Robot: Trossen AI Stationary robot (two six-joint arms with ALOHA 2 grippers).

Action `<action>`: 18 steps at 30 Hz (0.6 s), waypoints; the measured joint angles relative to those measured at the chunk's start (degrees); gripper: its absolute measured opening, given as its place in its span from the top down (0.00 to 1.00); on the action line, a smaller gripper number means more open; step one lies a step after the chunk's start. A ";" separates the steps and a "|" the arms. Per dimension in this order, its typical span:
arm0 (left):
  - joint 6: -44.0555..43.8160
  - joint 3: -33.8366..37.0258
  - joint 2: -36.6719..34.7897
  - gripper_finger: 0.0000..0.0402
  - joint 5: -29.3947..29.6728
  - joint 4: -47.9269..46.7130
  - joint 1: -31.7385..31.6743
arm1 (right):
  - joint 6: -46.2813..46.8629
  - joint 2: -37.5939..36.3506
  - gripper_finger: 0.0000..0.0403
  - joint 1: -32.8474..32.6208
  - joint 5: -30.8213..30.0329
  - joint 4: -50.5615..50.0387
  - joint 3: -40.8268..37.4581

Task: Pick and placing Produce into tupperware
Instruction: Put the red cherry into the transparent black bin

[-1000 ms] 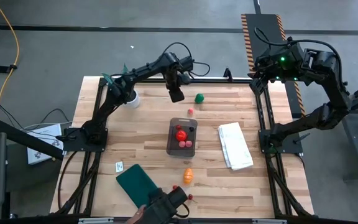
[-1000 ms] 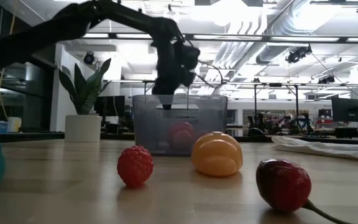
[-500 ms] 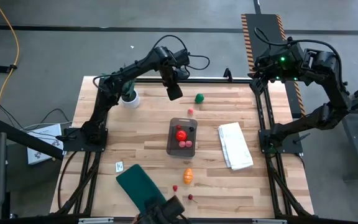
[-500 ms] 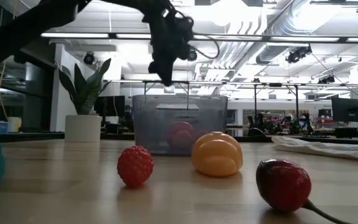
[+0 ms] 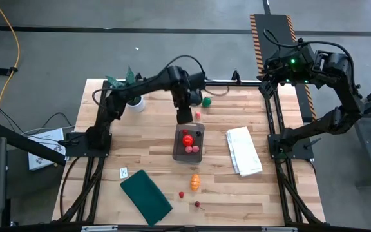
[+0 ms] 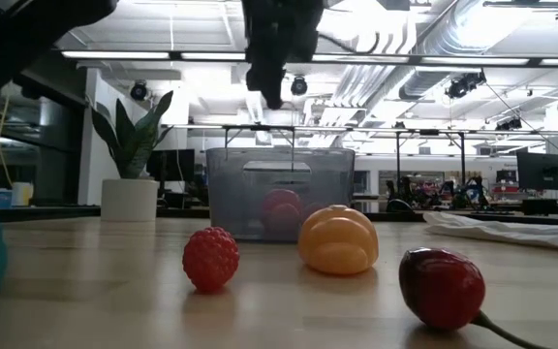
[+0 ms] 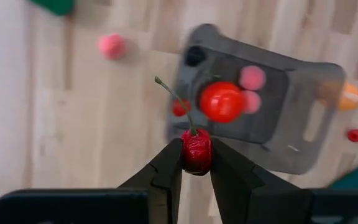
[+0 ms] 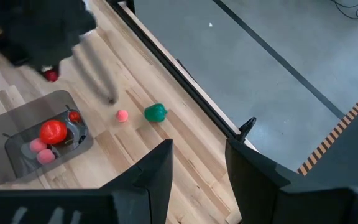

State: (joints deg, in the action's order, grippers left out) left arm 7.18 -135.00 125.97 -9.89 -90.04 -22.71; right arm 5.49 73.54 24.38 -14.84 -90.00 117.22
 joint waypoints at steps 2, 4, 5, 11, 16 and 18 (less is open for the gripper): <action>-0.12 0.00 0.00 0.83 0.00 0.00 2.20 | -0.33 0.00 0.65 0.00 0.01 0.00 0.00; -0.20 0.00 0.00 0.83 0.01 0.00 4.24 | -0.58 0.00 0.65 0.00 0.01 0.00 0.01; -0.20 0.00 0.00 0.83 0.01 0.00 5.23 | -0.67 -0.01 0.65 0.00 0.01 0.00 0.01; -1.43 1.54 -0.02 0.83 0.31 3.39 9.52 | -1.48 0.00 0.65 0.00 0.01 0.00 0.01; -3.39 5.83 0.00 0.83 0.27 6.00 10.53 | -1.48 -0.01 0.65 0.00 0.52 0.00 0.01; -4.39 8.08 0.09 0.83 0.31 6.29 10.85 | -1.48 -0.01 0.65 0.00 1.37 -0.02 0.01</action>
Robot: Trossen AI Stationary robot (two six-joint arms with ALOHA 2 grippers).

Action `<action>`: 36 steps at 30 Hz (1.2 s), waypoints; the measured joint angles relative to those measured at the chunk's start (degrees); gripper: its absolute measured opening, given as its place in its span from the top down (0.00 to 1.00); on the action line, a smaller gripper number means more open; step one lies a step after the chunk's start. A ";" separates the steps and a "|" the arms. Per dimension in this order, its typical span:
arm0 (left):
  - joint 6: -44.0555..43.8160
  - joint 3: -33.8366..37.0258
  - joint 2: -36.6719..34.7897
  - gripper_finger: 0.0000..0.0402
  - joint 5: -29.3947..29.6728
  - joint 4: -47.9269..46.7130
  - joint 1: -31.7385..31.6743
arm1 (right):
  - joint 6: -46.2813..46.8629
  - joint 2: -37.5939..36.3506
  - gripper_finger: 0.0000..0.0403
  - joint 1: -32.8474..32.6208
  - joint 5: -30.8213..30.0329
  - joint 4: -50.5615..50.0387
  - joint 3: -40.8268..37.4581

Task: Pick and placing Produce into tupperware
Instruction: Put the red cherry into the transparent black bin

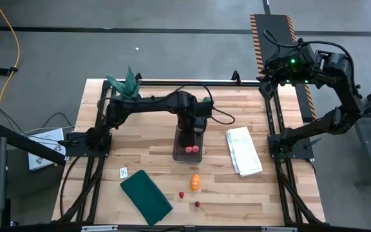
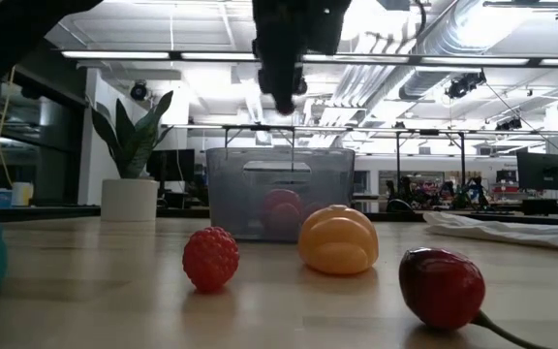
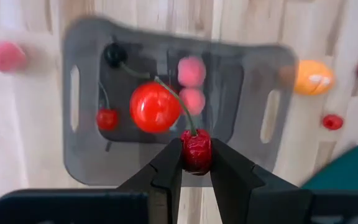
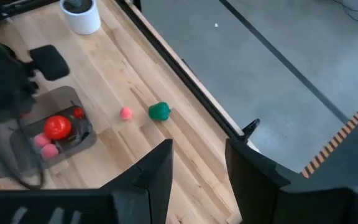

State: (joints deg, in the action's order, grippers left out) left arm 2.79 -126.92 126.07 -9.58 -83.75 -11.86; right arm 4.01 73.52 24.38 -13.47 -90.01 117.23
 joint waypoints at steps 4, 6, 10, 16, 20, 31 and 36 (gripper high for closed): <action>-1.39 4.68 -0.03 0.83 -0.01 1.57 0.31 | -0.05 -0.01 0.65 -0.02 0.17 0.02 0.00; -1.92 7.08 -0.03 0.83 -0.06 2.53 0.50 | -0.36 0.00 0.65 -0.02 0.16 0.02 0.00; -3.25 11.40 -0.01 0.83 -0.42 5.42 1.65 | -1.06 -0.01 0.65 -0.02 0.17 0.01 0.00; -4.49 15.24 0.01 0.83 -0.50 9.71 3.39 | -1.46 -0.01 0.65 -0.02 0.17 0.02 0.00; -5.53 16.12 0.01 0.83 -1.16 12.97 4.14 | -1.47 -0.01 0.65 -0.02 0.17 0.00 0.00; -7.59 16.53 0.01 0.83 -1.16 15.16 4.40 | -1.49 -0.01 0.65 -0.02 0.41 -0.01 0.00; -7.59 16.53 -0.01 0.80 -1.14 15.91 4.38 | -1.49 -0.01 0.65 -0.02 0.41 -0.01 0.00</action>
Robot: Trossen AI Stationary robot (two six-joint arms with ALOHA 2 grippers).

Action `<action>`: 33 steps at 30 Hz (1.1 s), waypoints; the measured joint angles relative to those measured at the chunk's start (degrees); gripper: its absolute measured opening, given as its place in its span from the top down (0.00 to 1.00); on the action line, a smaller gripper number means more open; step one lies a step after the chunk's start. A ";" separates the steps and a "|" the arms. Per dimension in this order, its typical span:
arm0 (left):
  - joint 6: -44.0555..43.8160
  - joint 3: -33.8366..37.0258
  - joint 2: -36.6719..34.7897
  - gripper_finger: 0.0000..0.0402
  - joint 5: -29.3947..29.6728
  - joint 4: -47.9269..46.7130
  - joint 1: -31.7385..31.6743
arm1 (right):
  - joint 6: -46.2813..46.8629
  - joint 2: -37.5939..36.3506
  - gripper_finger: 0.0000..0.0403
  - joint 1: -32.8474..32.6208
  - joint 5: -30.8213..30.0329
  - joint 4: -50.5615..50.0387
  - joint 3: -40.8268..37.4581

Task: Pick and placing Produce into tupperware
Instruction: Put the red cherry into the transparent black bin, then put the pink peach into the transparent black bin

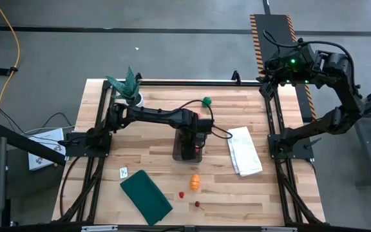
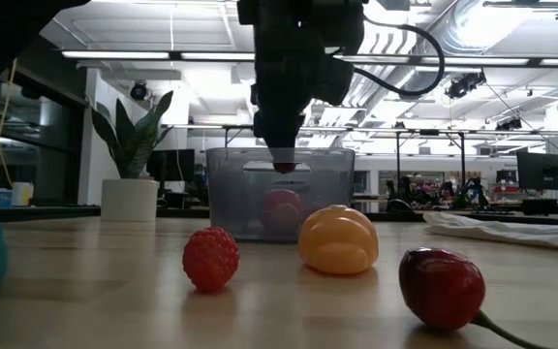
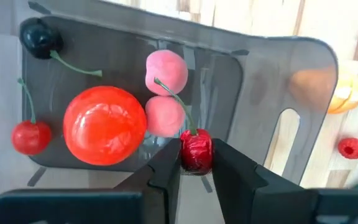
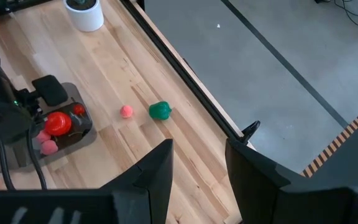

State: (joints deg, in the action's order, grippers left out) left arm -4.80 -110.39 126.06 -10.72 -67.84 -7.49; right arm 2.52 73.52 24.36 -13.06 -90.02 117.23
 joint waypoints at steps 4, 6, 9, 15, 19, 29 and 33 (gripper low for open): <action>0.00 0.00 0.02 0.72 -0.24 -0.04 0.00 | 0.00 0.00 0.65 0.00 -0.02 0.00 0.00; 0.00 0.00 0.00 0.68 -0.36 -0.09 0.00 | 0.00 0.00 0.65 0.00 0.00 0.00 0.00; 0.46 -0.01 0.00 0.64 -0.52 -0.72 0.00 | -0.02 0.00 0.65 0.00 -0.02 0.00 0.00; 2.85 -1.67 0.00 0.66 -0.41 -5.18 -0.87 | -0.57 0.00 0.65 0.00 -0.01 0.00 0.00; 2.96 -2.98 0.00 0.69 -0.24 -6.54 -2.18 | -0.57 0.00 0.65 0.01 -0.02 0.00 -0.01; 5.03 -10.50 0.00 0.74 -0.22 -11.56 -6.67 | -0.46 0.00 0.65 0.00 -0.02 0.00 0.00; 5.96 -14.42 0.02 0.75 -0.21 -15.04 -8.74 | -0.42 0.23 0.65 0.02 2.17 0.45 0.02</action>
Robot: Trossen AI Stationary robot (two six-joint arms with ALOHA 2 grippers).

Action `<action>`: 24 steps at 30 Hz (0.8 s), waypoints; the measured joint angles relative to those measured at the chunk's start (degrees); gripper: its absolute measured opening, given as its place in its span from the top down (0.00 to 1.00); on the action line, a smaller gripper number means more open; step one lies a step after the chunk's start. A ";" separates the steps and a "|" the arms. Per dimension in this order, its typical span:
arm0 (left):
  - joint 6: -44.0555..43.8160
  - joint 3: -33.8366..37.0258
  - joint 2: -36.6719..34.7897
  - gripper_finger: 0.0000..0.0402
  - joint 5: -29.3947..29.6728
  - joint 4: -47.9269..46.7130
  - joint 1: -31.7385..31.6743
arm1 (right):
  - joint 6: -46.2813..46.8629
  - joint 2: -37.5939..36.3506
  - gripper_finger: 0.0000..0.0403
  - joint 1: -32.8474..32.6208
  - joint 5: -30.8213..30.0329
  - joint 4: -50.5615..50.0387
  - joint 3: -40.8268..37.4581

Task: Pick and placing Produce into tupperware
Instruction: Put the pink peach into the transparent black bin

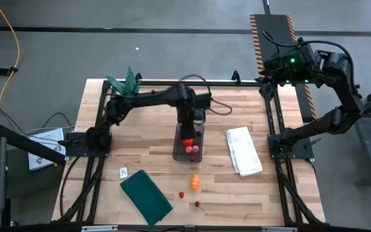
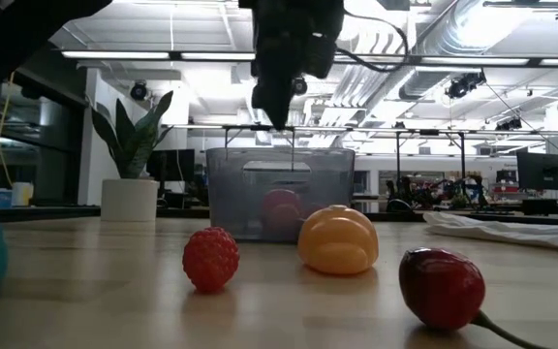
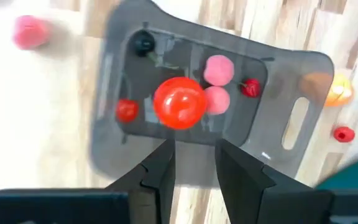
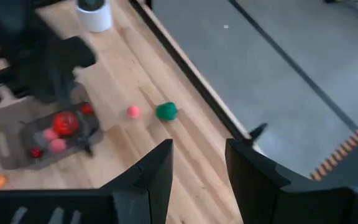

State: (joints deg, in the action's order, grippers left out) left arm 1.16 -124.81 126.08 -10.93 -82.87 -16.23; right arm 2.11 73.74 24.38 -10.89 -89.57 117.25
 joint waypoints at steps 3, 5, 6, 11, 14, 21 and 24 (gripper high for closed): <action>1.28 -4.08 0.00 0.76 0.06 -4.73 -1.32 | -0.85 0.62 0.65 -0.01 3.41 0.32 -0.01; 2.25 -7.36 0.00 0.77 0.05 -7.25 -2.16 | -0.96 0.75 0.65 -0.02 4.06 1.48 -1.52; 2.50 -8.87 -0.05 0.77 0.23 -7.33 -2.50 | -1.01 0.62 0.65 -0.02 4.37 1.98 -3.08; 2.89 -9.39 -4.26 0.79 0.85 -6.66 -4.23 | -1.85 -2.41 0.65 -0.05 6.83 10.94 -18.57; 2.59 -9.32 -6.35 0.81 2.96 -7.14 -5.25 | -1.03 -4.98 0.65 -0.04 9.09 19.41 -29.54; 2.12 -9.30 -12.37 0.84 5.41 -7.16 -6.37 | 3.87 -6.62 0.65 -0.04 13.33 32.20 -47.23; 1.99 -9.28 -14.20 0.85 7.34 -7.17 -6.33 | 7.13 -6.36 0.65 -0.04 17.20 39.21 -52.79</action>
State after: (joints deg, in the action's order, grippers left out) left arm 3.16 -134.08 111.89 -3.58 -90.04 -22.55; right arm 9.24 67.38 24.34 6.31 -50.36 64.47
